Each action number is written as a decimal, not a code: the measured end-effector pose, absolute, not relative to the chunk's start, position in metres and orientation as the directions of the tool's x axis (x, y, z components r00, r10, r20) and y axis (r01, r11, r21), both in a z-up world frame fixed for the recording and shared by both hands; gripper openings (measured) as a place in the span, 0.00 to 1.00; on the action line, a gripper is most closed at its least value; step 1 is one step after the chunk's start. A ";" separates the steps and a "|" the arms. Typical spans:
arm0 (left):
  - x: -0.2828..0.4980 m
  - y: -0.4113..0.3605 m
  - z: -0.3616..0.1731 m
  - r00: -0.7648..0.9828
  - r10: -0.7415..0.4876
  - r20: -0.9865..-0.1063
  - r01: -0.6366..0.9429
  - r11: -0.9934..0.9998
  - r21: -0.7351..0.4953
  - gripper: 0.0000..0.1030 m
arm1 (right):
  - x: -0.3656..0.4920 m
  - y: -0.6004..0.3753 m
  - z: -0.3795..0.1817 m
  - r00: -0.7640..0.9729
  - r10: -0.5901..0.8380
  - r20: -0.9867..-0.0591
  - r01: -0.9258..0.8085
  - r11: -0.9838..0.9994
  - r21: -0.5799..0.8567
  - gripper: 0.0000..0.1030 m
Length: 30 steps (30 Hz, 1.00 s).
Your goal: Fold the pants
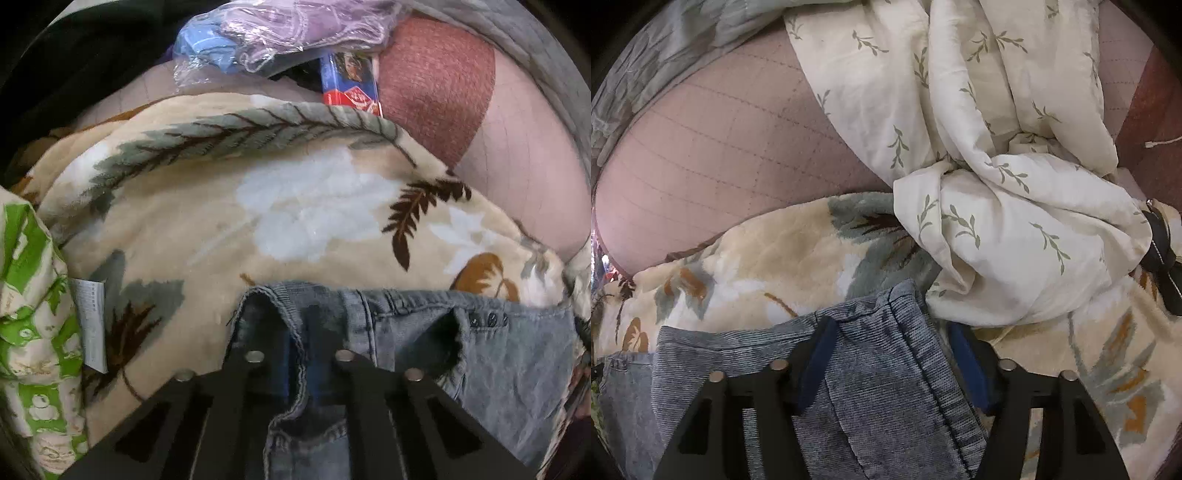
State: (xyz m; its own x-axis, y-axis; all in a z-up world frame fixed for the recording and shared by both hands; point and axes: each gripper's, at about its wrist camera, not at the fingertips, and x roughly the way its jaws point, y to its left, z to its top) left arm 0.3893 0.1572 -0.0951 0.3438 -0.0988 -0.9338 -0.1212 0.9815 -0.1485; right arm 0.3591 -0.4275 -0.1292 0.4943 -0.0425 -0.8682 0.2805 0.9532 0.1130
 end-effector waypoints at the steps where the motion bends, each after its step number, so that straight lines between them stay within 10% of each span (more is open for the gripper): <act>1: 0.391 0.159 -0.097 0.351 -0.104 -0.931 -0.129 0.979 -0.158 0.04 | 0.359 -0.427 -0.129 0.495 -0.054 -0.867 0.287 0.952 0.105 0.42; 7: 0.378 0.165 -0.080 0.428 -0.109 -0.897 -0.132 0.974 -0.182 0.03 | 0.340 -0.432 -0.116 0.537 -0.014 -0.844 0.267 0.951 0.155 0.16; 30: 0.127 0.212 0.058 0.663 -0.283 -0.693 -0.026 0.917 -0.399 0.03 | 0.088 -0.441 -0.031 0.747 0.084 -0.659 0.203 0.916 0.346 0.15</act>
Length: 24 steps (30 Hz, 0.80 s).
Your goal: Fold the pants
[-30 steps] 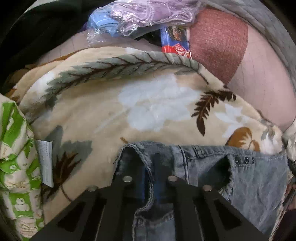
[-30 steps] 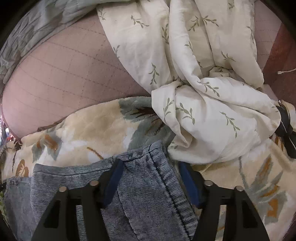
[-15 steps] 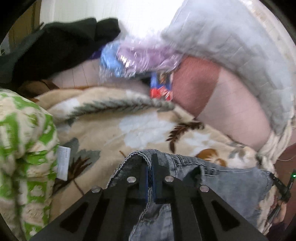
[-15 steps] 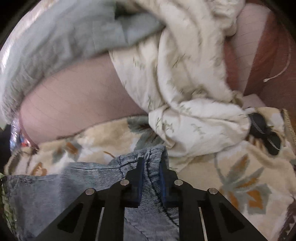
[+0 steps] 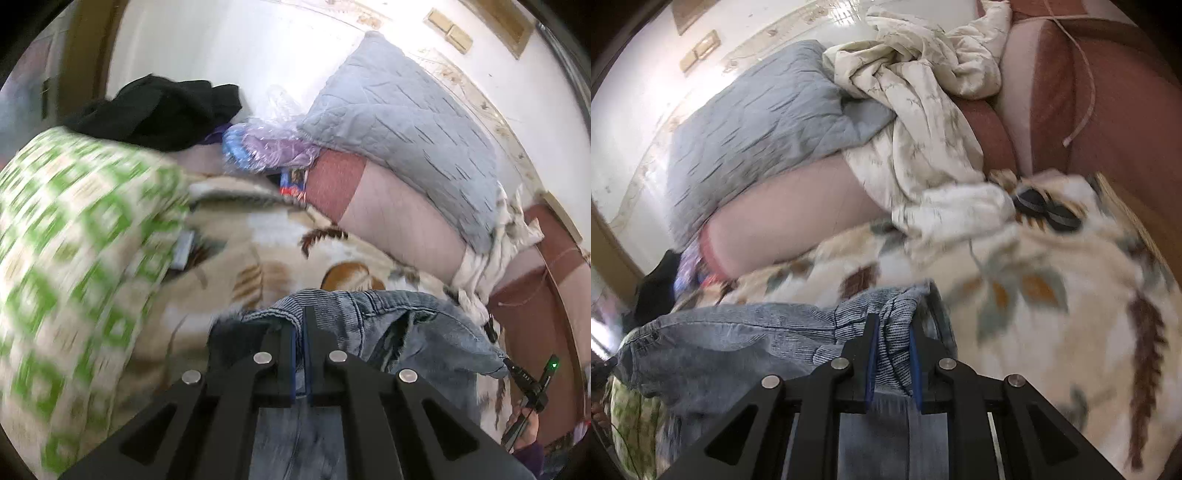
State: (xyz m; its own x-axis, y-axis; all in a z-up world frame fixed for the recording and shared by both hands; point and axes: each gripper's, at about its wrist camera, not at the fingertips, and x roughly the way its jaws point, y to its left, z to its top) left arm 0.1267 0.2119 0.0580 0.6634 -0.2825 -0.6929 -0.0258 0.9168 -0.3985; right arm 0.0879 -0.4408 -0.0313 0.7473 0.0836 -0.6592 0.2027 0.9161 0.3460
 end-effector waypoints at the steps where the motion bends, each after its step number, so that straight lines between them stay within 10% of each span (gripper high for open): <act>1: 0.114 0.215 0.055 0.661 -0.282 -0.695 -0.029 0.916 -0.400 0.03 | 0.073 -0.439 -0.036 0.746 0.093 -0.660 0.196 0.916 0.350 0.15; 15: 0.005 0.251 -0.060 0.583 -0.308 -0.752 -0.121 0.882 -0.456 0.04 | -0.041 -0.429 -0.090 0.605 0.240 -0.759 0.114 0.917 0.381 0.19; 19: 0.011 0.250 -0.054 0.610 -0.294 -0.736 -0.112 0.887 -0.448 0.04 | -0.031 -0.444 -0.062 0.674 0.231 -0.702 0.144 0.891 0.431 0.68; 24: 0.014 0.253 -0.053 0.615 -0.301 -0.729 -0.114 0.881 -0.460 0.04 | 0.006 -0.449 -0.078 0.583 0.290 -0.759 0.223 0.841 0.493 0.66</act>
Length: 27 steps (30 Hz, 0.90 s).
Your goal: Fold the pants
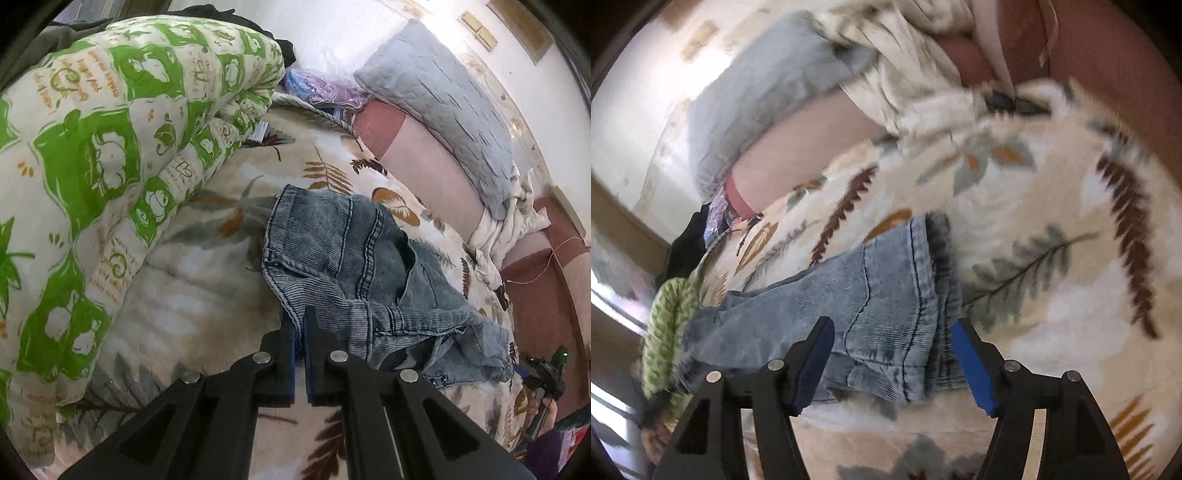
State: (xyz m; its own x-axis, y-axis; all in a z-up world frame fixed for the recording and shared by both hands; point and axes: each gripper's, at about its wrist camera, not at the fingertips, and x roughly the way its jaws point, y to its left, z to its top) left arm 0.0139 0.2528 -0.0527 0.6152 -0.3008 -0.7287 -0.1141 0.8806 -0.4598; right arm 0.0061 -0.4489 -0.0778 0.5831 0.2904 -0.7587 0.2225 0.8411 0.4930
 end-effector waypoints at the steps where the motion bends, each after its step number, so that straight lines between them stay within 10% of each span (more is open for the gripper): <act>1: 0.015 0.253 -0.054 0.615 -0.303 -0.729 -0.116 0.879 -0.463 0.04 | 0.009 -0.446 -0.081 0.563 0.287 -0.775 0.232 0.845 0.482 0.65; 10: 0.013 0.252 -0.055 0.620 -0.304 -0.724 -0.108 0.880 -0.463 0.04 | 0.001 -0.452 -0.098 0.540 0.340 -0.770 0.279 0.791 0.545 0.48; 13: 0.012 0.252 -0.055 0.621 -0.307 -0.721 -0.110 0.877 -0.468 0.04 | 0.005 -0.445 -0.095 0.549 0.320 -0.772 0.275 0.804 0.528 0.13; 27: 0.040 0.273 -0.028 0.771 -0.329 -0.545 -0.111 0.774 -0.624 0.04 | 0.109 -0.410 0.093 0.810 0.178 -0.558 0.118 0.883 0.453 0.12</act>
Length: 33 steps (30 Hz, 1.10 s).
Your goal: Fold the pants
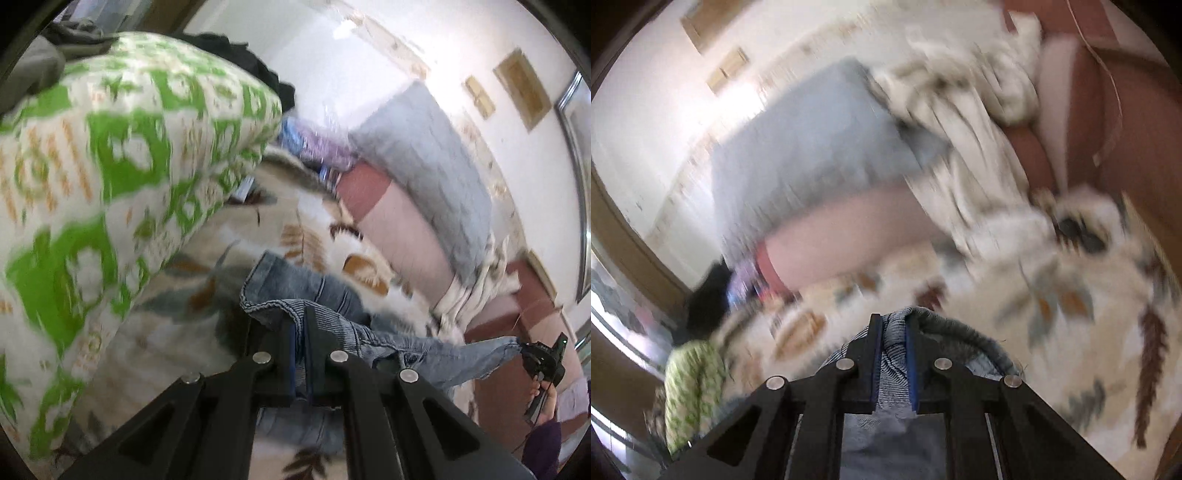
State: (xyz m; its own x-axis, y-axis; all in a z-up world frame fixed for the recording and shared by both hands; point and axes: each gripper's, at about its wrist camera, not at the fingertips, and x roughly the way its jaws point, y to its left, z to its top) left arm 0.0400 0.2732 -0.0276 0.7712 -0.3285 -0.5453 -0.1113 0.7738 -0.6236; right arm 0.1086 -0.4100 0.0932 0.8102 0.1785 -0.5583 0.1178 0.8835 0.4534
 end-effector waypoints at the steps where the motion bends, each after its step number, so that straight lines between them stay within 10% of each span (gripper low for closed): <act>1: 0.040 0.274 -0.025 0.783 -0.326 -0.530 -0.101 0.773 -0.626 0.04 | 0.109 -0.409 0.101 0.830 0.171 -0.530 0.109 0.884 0.456 0.11; 6: 0.034 0.268 -0.019 0.793 -0.335 -0.509 -0.051 0.795 -0.604 0.04 | 0.074 -0.429 0.091 0.887 0.150 -0.437 0.095 0.866 0.490 0.12; 18: -0.009 0.254 -0.046 0.636 -0.328 -0.698 0.001 0.905 -0.425 0.06 | -0.046 -0.462 -0.107 0.484 0.279 -0.830 0.219 0.879 0.423 0.16; 23: -0.037 0.256 -0.033 0.660 -0.261 -0.704 -0.020 0.931 -0.364 0.08 | -0.053 -0.466 -0.089 0.494 0.285 -0.821 0.194 0.885 0.424 0.20; 28: -0.054 0.253 -0.008 0.709 -0.252 -0.659 -0.018 0.927 -0.374 0.08 | -0.033 -0.465 -0.035 0.606 0.233 -0.761 0.143 0.909 0.391 0.68; 33: -0.036 0.212 0.021 0.740 -0.329 -0.587 0.085 0.911 -0.404 0.08 | 0.022 -0.473 -0.041 0.572 0.188 -0.799 0.276 0.873 0.403 0.68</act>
State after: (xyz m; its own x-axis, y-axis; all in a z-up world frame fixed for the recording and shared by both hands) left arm -0.0363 0.2122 0.0207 0.7399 -0.3288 -0.5869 0.0845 0.9110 -0.4037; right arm 0.0216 -0.4726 -0.0408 0.5716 0.1879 -0.7988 0.2760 0.8727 0.4028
